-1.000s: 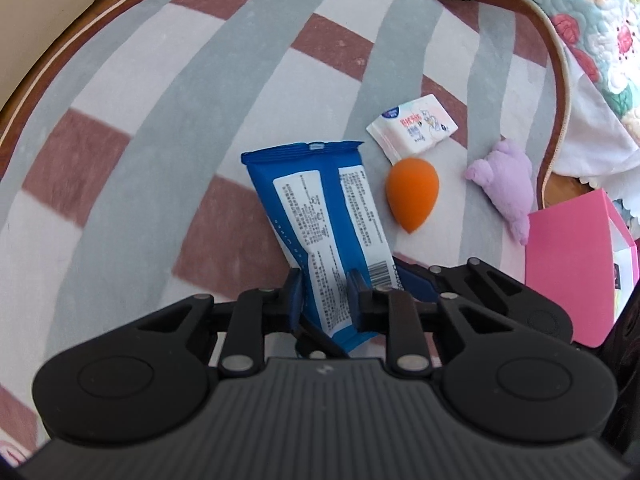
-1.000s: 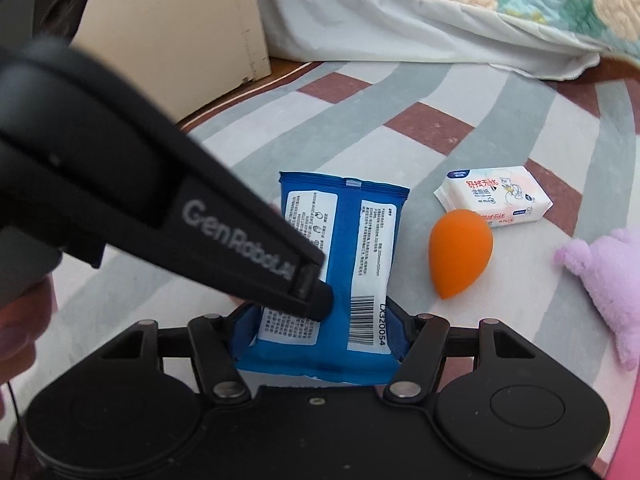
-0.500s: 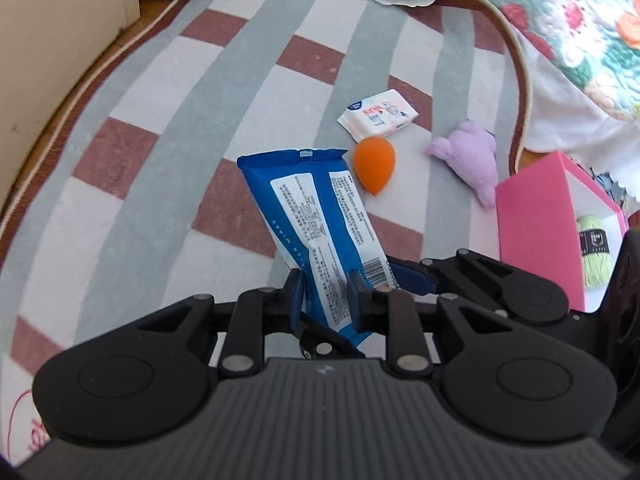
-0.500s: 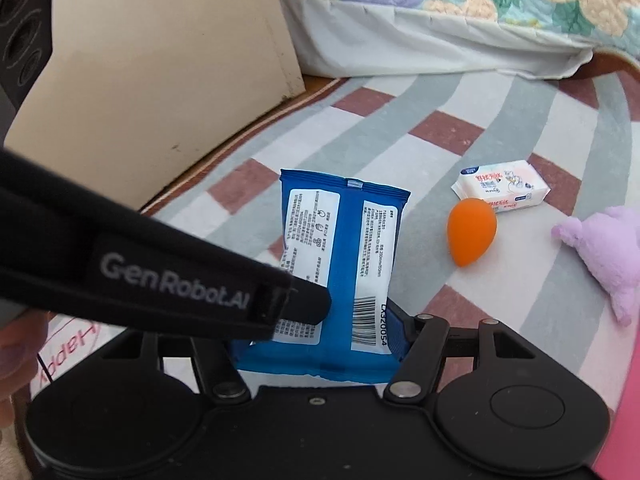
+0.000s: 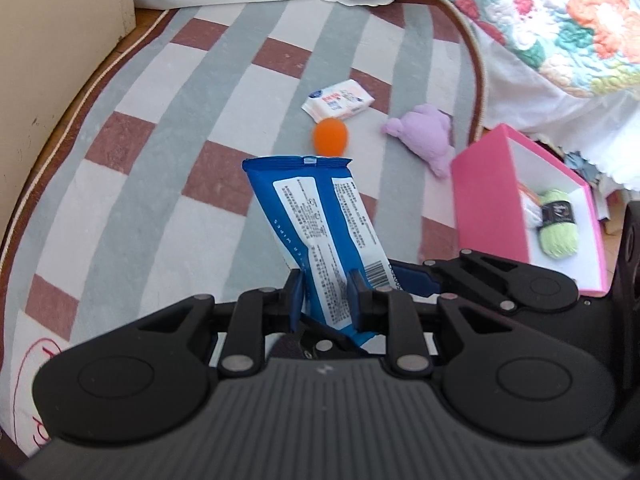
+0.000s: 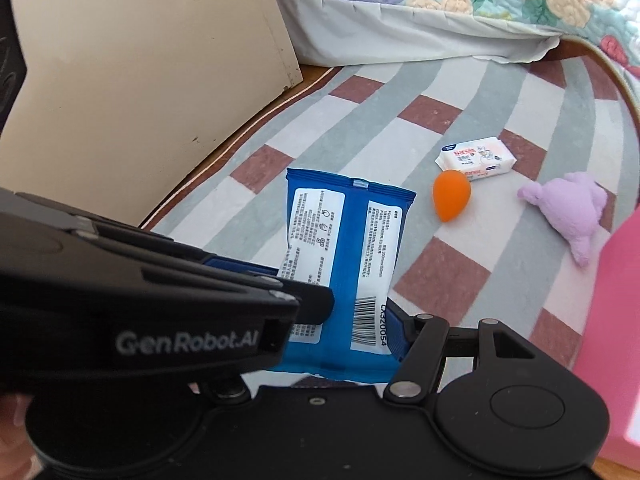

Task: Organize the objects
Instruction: 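Carry the blue pack with the left tool into the pink box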

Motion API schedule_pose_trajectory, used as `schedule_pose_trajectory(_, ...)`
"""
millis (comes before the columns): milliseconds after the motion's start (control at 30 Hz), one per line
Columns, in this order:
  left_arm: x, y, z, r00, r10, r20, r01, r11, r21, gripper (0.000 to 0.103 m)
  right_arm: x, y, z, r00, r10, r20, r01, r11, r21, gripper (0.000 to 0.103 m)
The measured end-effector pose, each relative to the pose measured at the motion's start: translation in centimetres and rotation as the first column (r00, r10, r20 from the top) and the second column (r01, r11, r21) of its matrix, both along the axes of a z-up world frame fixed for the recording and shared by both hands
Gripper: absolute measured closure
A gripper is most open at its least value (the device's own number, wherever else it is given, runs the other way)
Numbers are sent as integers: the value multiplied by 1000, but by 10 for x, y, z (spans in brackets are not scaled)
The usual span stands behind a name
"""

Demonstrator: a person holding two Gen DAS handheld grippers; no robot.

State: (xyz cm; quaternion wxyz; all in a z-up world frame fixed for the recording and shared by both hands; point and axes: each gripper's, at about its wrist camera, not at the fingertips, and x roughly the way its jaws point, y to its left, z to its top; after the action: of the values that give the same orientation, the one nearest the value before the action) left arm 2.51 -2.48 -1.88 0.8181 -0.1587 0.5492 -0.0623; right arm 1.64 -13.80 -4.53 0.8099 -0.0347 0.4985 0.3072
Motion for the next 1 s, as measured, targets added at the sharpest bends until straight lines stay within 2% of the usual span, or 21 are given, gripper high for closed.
schedule_pose_trajectory(233, -20, -6, 26, 997, -72, 35, 73, 997, -37, 82, -20, -12, 27, 1000, -20, 4, 20, 1000, -6, 35)
schedule_pose_trajectory(733, -48, -27, 75, 988, -133, 82, 144, 980, -139, 82, -55, -40, 80, 996, -74, 39, 76, 996, -46, 35)
schedule_pose_trajectory(1000, -54, -52, 93, 977, -186, 107, 200, 969, -142, 82, -69, -62, 99, 990, -121, 68, 125, 990, -62, 35)
